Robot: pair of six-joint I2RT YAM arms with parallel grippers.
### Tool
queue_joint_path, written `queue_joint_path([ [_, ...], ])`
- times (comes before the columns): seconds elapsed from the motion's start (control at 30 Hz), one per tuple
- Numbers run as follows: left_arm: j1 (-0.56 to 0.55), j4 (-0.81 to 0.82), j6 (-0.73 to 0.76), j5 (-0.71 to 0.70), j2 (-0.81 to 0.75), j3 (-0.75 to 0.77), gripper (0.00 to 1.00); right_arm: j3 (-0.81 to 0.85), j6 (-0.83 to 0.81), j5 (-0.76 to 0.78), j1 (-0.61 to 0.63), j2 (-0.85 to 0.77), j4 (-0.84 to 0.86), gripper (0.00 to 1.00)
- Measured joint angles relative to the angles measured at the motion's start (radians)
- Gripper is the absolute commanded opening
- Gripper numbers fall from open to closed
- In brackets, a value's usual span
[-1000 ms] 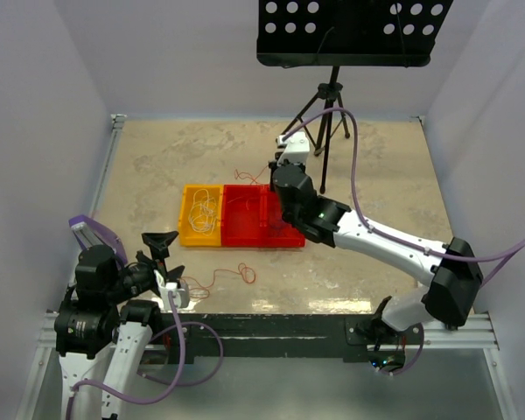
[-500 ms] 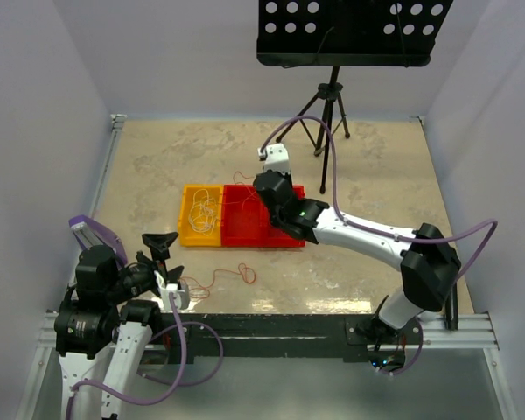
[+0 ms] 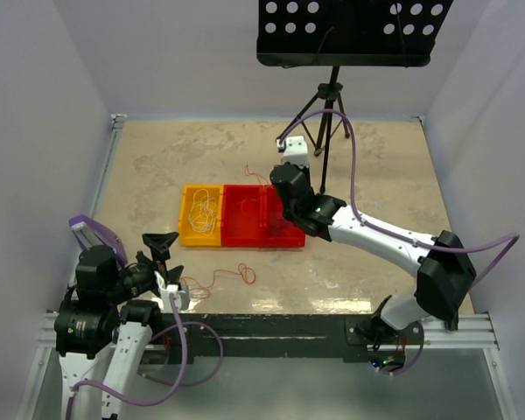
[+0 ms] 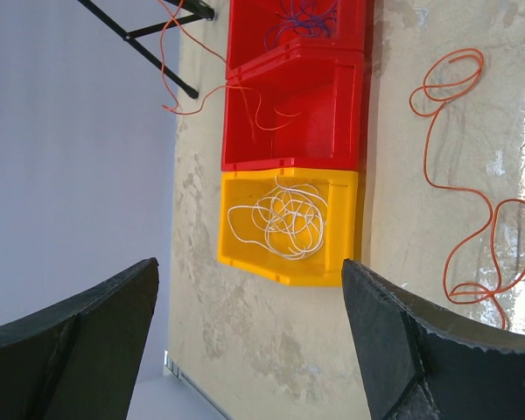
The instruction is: Untangle the cables
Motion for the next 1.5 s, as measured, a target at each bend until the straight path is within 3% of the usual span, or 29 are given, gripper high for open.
queue_joint_path([
  [0.4,0.0,0.0,0.0,0.0,0.0,0.0,0.89,0.016,-0.047,-0.066,0.005,0.016,-0.006,0.0],
  [0.83,0.0,-0.001,0.0,0.0,0.0,0.0,0.88,0.121,-0.027,-0.119,0.104,0.314,-0.009,0.0],
  [1.5,0.0,-0.008,0.002,-0.003,0.0,0.0,0.88,0.202,0.054,-0.212,0.108,0.558,0.026,0.0],
])
